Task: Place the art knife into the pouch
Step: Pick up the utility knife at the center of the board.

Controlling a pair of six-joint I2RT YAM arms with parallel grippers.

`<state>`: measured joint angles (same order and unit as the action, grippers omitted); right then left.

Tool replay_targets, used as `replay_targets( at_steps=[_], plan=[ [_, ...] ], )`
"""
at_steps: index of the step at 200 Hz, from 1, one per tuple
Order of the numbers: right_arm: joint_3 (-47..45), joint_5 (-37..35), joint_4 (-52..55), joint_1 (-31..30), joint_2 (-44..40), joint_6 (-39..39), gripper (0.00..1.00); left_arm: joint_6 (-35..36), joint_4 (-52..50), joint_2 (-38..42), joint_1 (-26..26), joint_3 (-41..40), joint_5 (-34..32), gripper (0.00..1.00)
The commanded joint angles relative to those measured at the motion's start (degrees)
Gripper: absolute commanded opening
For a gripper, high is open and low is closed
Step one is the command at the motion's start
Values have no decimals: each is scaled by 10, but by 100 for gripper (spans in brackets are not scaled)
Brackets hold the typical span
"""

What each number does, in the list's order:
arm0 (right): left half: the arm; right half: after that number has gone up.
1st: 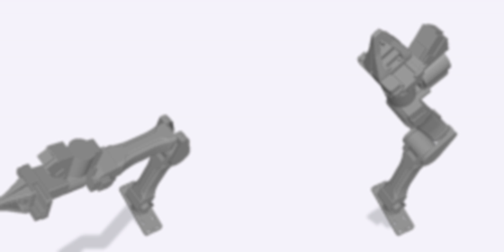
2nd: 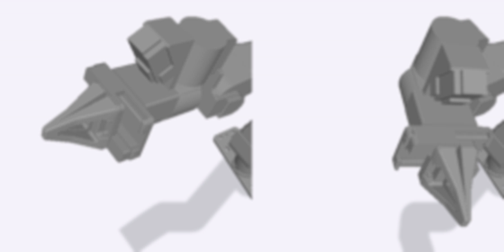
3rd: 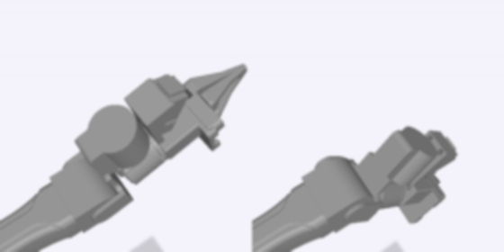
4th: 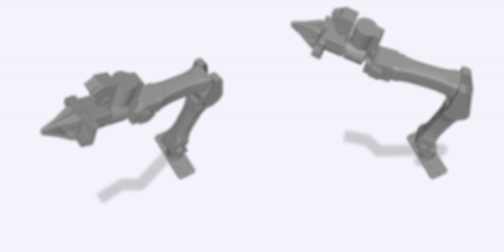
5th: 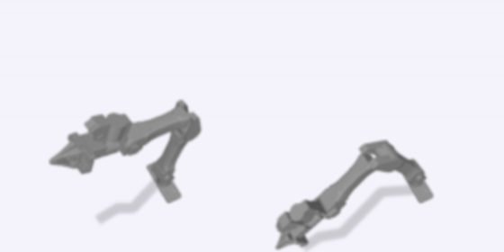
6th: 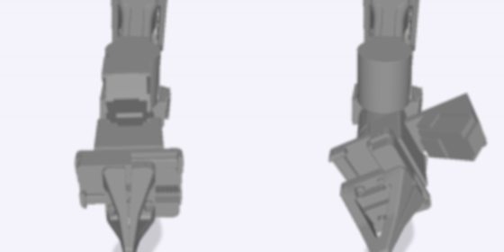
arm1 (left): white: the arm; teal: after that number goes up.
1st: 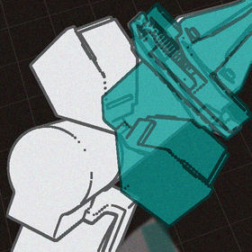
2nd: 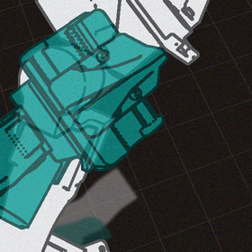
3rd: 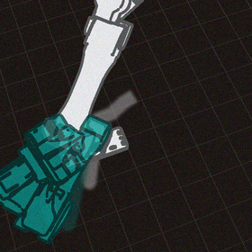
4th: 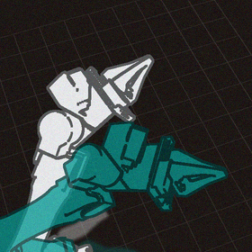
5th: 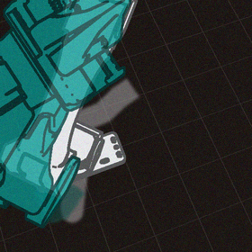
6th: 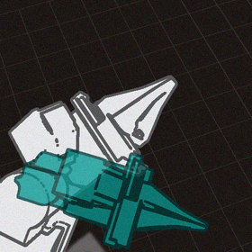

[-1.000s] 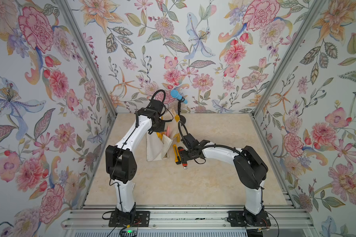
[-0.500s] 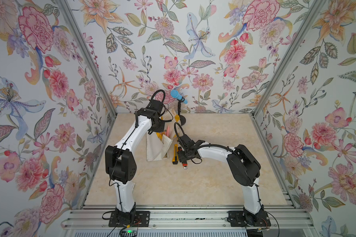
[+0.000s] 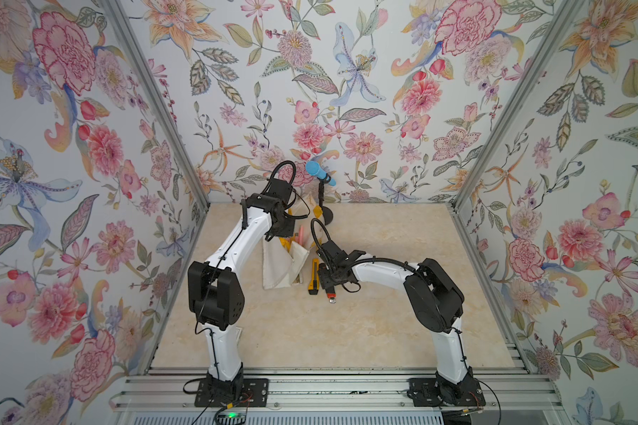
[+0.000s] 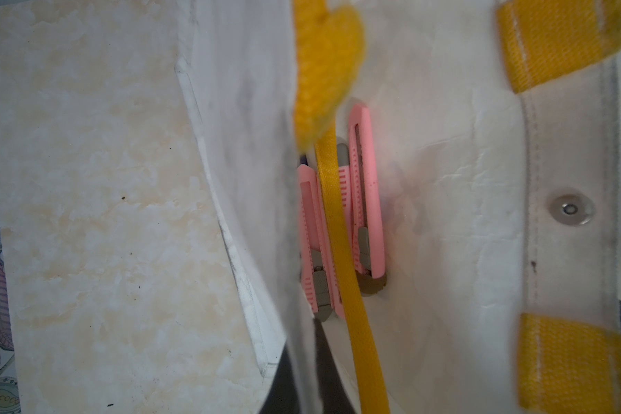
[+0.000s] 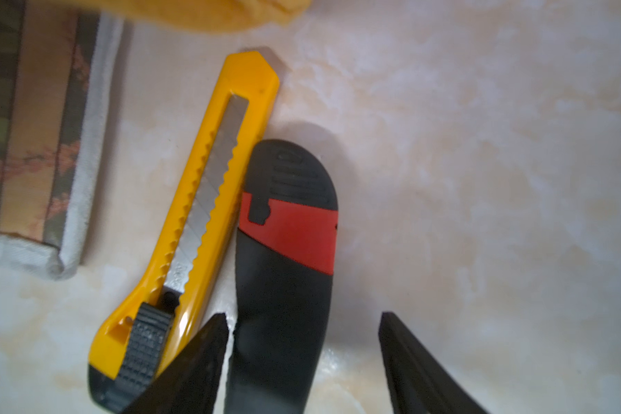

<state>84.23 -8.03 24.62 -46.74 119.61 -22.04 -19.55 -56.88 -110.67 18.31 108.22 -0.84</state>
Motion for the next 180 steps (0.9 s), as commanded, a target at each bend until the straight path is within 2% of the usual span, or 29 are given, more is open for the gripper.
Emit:
replay_targets(
  at_steps=[1,48,62,123,180],
  plan=[
    [20,-12,24,2,22,11,70,-4,-13,14,-5,-4,-16,0],
    [43,-32,59,-4,53,23,68,-5,-16,12,-5,-1,-21,0],
    [43,-28,59,-3,55,21,63,-4,-17,12,-5,1,-21,0],
    [38,-20,61,3,56,14,32,-1,-26,0,-6,24,-20,0],
    [40,-23,66,15,29,7,25,-1,-24,-4,-5,27,-18,0]
  ],
)
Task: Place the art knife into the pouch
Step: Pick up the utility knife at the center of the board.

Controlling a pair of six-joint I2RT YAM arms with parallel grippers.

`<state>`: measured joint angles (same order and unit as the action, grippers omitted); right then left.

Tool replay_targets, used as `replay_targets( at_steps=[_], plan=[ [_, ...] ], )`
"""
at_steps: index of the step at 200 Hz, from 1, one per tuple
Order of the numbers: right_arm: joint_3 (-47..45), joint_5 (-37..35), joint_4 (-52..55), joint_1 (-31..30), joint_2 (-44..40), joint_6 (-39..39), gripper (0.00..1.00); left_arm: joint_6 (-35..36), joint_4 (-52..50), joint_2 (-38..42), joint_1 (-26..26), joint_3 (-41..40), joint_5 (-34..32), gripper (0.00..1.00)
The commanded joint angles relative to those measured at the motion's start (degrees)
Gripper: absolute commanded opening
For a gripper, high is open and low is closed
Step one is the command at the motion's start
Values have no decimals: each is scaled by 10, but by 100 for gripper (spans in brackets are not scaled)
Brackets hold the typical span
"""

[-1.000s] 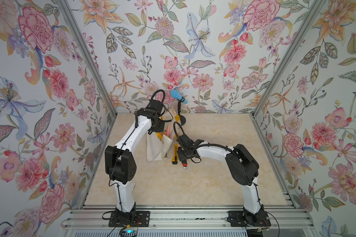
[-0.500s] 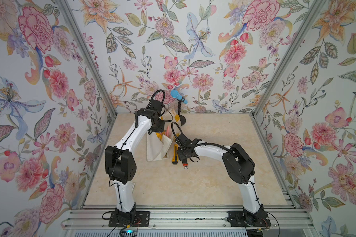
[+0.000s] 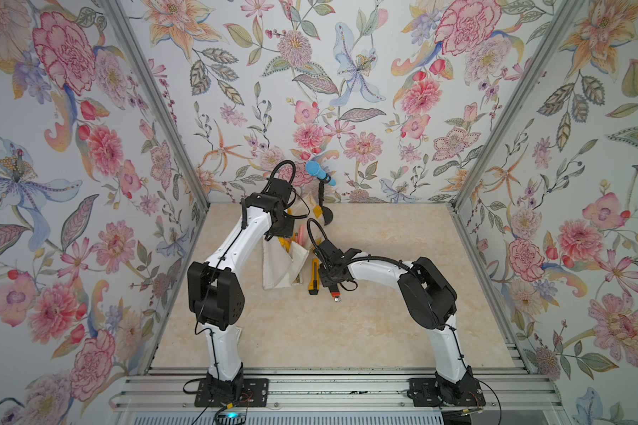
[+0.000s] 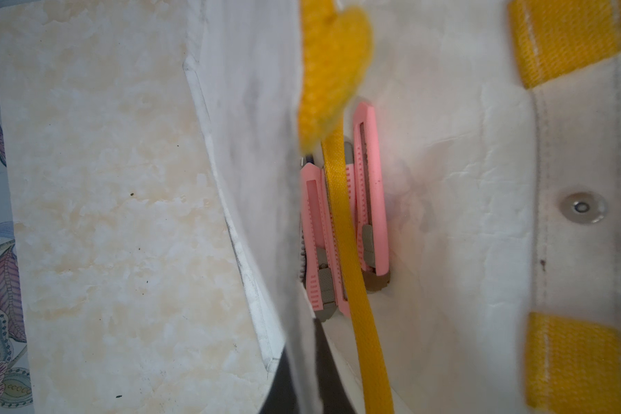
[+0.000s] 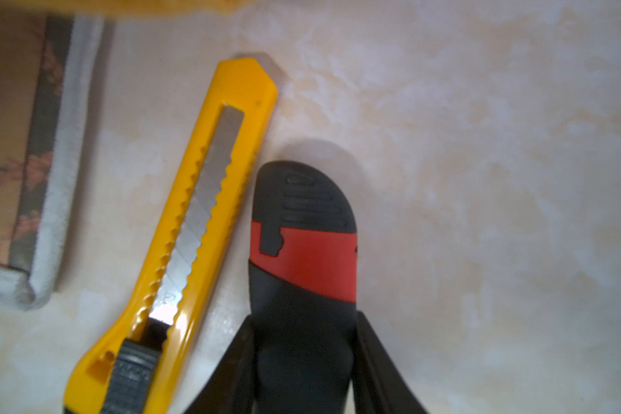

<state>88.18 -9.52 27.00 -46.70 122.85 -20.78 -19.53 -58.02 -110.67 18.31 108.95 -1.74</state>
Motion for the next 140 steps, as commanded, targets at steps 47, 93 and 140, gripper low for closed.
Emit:
replay_targets(
  at_steps=[47,93,140],
  plan=[
    [9,15,34,42,-44,-20,21,-2,-14,-14,-5,24,-7,0],
    [47,27,34,72,-105,-22,22,-6,-10,-12,-2,22,-6,0],
    [164,33,34,87,-119,6,23,-5,-13,-17,14,27,-6,0]
  ],
)
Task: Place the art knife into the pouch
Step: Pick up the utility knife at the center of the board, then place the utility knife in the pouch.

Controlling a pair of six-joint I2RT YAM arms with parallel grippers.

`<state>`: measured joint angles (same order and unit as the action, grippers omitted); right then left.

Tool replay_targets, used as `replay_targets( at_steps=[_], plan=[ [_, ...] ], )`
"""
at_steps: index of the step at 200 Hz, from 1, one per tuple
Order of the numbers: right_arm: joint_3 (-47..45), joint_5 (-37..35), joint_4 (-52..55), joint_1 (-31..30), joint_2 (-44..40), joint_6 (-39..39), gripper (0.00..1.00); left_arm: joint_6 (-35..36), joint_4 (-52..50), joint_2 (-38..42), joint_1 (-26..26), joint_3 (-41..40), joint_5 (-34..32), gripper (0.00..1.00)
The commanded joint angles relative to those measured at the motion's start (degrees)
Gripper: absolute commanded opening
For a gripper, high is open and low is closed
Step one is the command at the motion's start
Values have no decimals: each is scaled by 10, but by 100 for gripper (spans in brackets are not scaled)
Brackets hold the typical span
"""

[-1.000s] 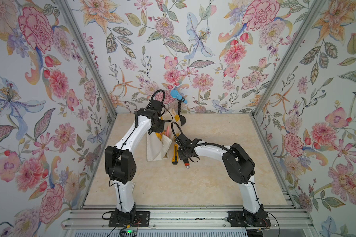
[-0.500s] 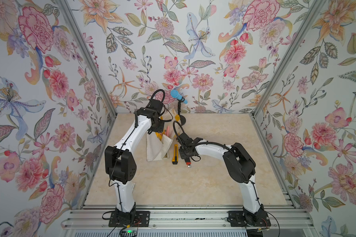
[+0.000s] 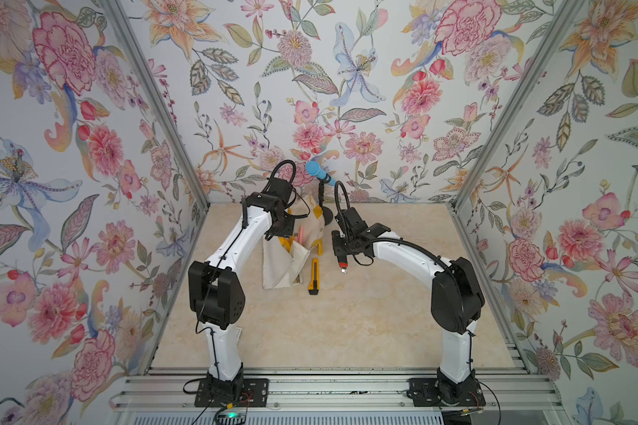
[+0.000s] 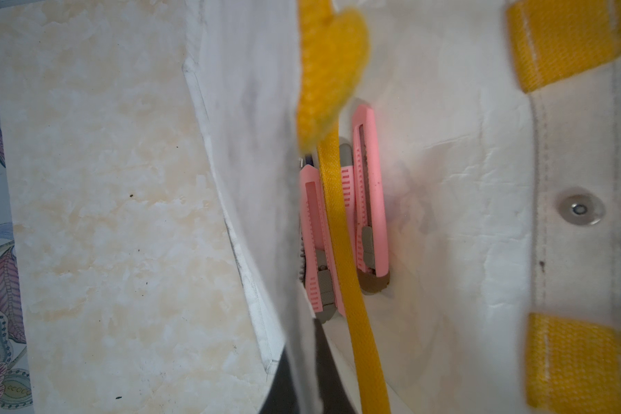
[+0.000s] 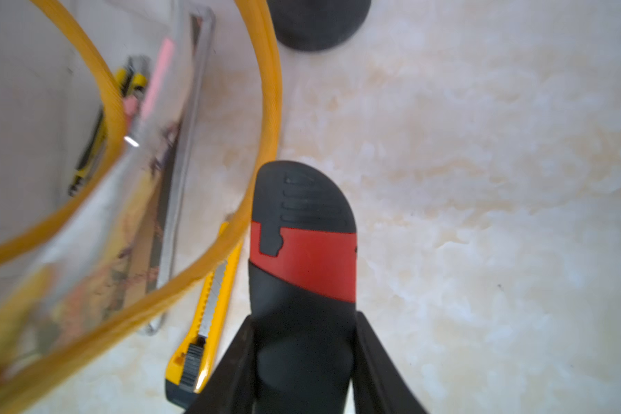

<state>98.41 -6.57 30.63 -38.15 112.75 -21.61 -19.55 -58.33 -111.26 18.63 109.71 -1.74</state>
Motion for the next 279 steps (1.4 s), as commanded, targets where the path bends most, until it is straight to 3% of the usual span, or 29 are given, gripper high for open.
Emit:
replay_targets(
  at_steps=[1,38,82,133,204,279],
  plan=[
    [63,3,-3,2,-17,15,23,-5,-10,-11,11,19,-6,0],
    [164,27,-17,0,17,18,23,-8,-6,-8,28,22,-7,0],
    [247,103,-19,-2,87,2,23,-18,24,13,35,1,-3,0],
    [212,152,-18,-14,126,-26,23,-17,50,15,35,4,-12,0],
    [259,192,-18,-15,199,-57,23,-14,63,8,33,12,-8,0],
    [280,199,-15,-28,228,-57,28,-22,83,42,32,-52,-7,0]
  ],
)
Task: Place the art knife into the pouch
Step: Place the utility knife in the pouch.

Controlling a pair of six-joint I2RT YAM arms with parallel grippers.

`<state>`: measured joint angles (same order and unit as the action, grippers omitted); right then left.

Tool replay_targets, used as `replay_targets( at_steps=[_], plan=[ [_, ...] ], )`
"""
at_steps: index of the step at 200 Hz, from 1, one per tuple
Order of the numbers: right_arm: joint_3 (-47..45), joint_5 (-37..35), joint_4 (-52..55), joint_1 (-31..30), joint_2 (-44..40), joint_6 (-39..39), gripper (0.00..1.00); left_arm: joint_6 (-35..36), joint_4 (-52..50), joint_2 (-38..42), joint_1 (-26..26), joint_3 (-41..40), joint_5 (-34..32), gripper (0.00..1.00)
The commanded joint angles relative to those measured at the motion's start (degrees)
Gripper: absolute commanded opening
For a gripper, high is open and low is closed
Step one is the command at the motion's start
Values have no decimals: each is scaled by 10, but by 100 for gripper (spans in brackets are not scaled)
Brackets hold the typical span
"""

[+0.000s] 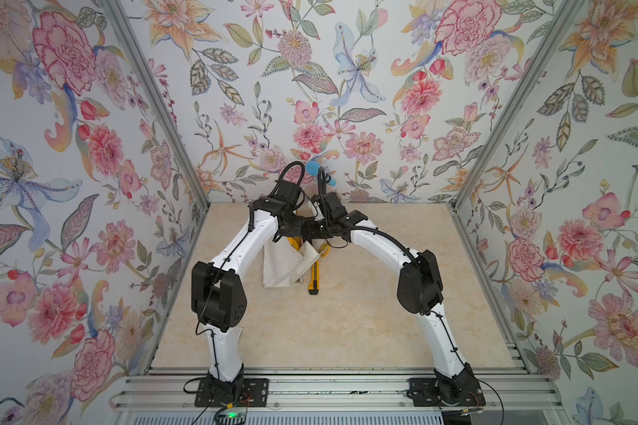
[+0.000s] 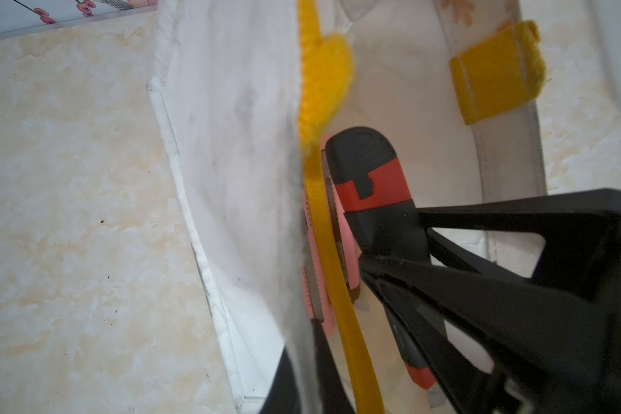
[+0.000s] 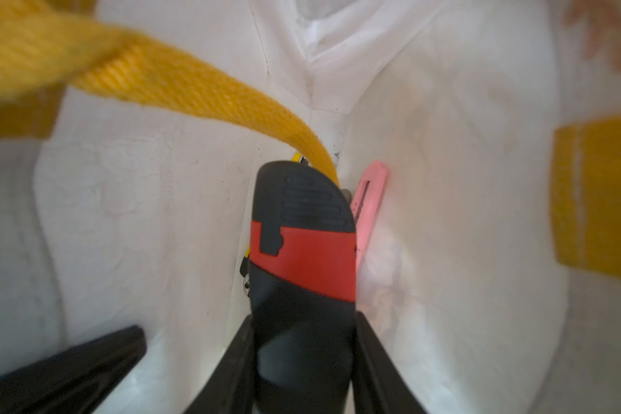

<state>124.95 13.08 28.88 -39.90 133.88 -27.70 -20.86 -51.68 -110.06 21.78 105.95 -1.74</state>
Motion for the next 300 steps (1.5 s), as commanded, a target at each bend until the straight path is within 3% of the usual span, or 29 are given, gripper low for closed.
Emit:
replay_targets(
  at_steps=[1,26,50,74,155,220,300],
  plan=[
    [14,3,2,-11,17,3,28,-8,17,30,0,-14,-7,0],
    [12,3,5,-13,21,0,29,-7,16,34,-1,-20,-7,0],
    [7,1,5,-16,17,-2,39,-7,15,40,-1,-27,-7,0],
    [2,-6,5,-19,11,-2,59,-5,16,46,-2,-39,-6,0],
    [13,-81,5,-25,-50,24,78,6,16,70,-15,-76,0,0],
    [-28,-188,-1,-24,-165,55,83,21,29,65,-42,-78,18,0],
    [-295,-229,-20,-50,-280,-10,82,7,27,41,-79,-42,34,0]
  ],
)
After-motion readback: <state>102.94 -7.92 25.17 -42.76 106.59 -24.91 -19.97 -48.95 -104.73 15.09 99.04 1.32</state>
